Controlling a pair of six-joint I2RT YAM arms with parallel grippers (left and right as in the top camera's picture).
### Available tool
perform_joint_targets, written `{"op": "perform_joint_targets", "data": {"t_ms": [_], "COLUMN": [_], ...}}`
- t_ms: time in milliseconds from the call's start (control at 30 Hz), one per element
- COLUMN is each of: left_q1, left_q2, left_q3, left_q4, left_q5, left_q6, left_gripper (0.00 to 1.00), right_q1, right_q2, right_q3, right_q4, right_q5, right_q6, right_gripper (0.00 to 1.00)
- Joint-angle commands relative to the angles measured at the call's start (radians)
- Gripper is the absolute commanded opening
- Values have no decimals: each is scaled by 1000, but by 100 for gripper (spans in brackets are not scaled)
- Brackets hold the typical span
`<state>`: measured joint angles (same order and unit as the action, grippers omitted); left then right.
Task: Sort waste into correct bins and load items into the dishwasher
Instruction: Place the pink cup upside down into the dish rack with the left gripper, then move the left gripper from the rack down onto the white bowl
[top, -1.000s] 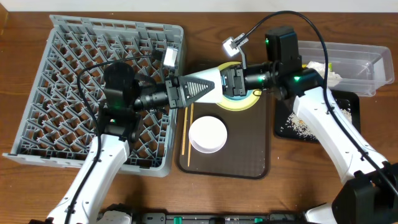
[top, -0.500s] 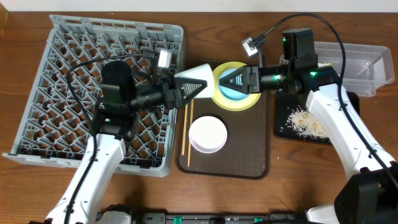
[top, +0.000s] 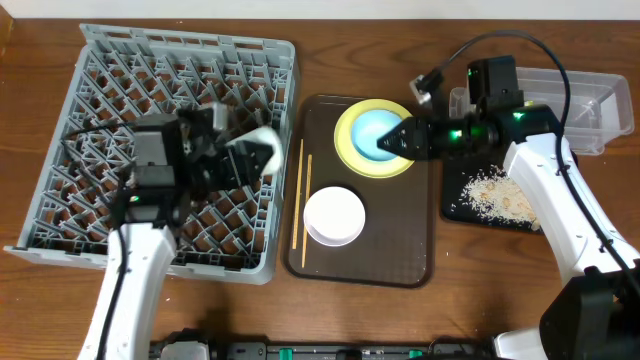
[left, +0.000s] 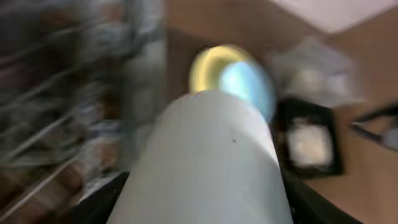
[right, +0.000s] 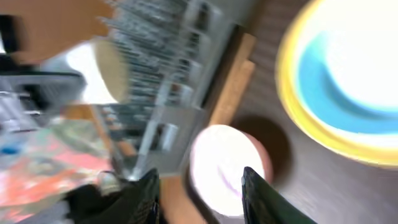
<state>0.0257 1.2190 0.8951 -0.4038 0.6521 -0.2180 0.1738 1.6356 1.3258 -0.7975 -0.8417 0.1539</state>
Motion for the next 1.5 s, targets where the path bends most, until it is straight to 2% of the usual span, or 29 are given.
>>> {"op": "perform_joint_targets", "data": {"t_ms": [0, 167, 200, 300, 467, 800, 833, 933, 1200, 1267, 1300, 1333, 1467], "left_q1": [21, 46, 53, 69, 76, 76, 76, 76, 76, 76, 76, 76, 76], "left_q2": [-83, -145, -148, -133, -68, 148, 166, 218, 278, 273, 269, 254, 194], "left_q3": [108, 140, 140, 140, 140, 140, 140, 140, 140, 140, 140, 142, 167], "left_q4": [-138, -353, -408, -507, -535, -531, -526, -506, -497, -497, -497, -501, -517], "left_q5": [-329, -557, -612, -715, -715, -717, -717, -716, -716, -716, -716, -716, -715], "left_q6": [92, 84, 65, 10, 10, 10, 10, 10, 10, 10, 10, 10, 10], "left_gripper": [20, 19, 15, 15, 15, 17, 22, 27, 77, 82, 88, 91, 93], "right_q1": [-7, -7, -7, -7, -7, -7, -7, -7, -7, -7, -7, -7, -7], "right_q2": [-11, -79, -105, -165, -234, -243, -243, -243, -243, -243, -243, -243, -243], "right_q3": [0, 0, 0, 0, 0, 0, 0, 0, 0, 0, 0, 0, 0], "right_q4": [-58, -143, -160, -188, -198, -229, -231, -235, -243, -243, -244, -244, -244], "right_q5": [198, 350, 393, 462, 487, 500, 502, 502, 502, 502, 502, 502, 502], "right_q6": [-94, -119, -119, -135, -145, -145, -145, -145, -145, -145, -145, -145, -145], "right_gripper": [40, 40, 40, 41, 41, 41, 42, 42, 43, 47, 50, 54, 66]}}
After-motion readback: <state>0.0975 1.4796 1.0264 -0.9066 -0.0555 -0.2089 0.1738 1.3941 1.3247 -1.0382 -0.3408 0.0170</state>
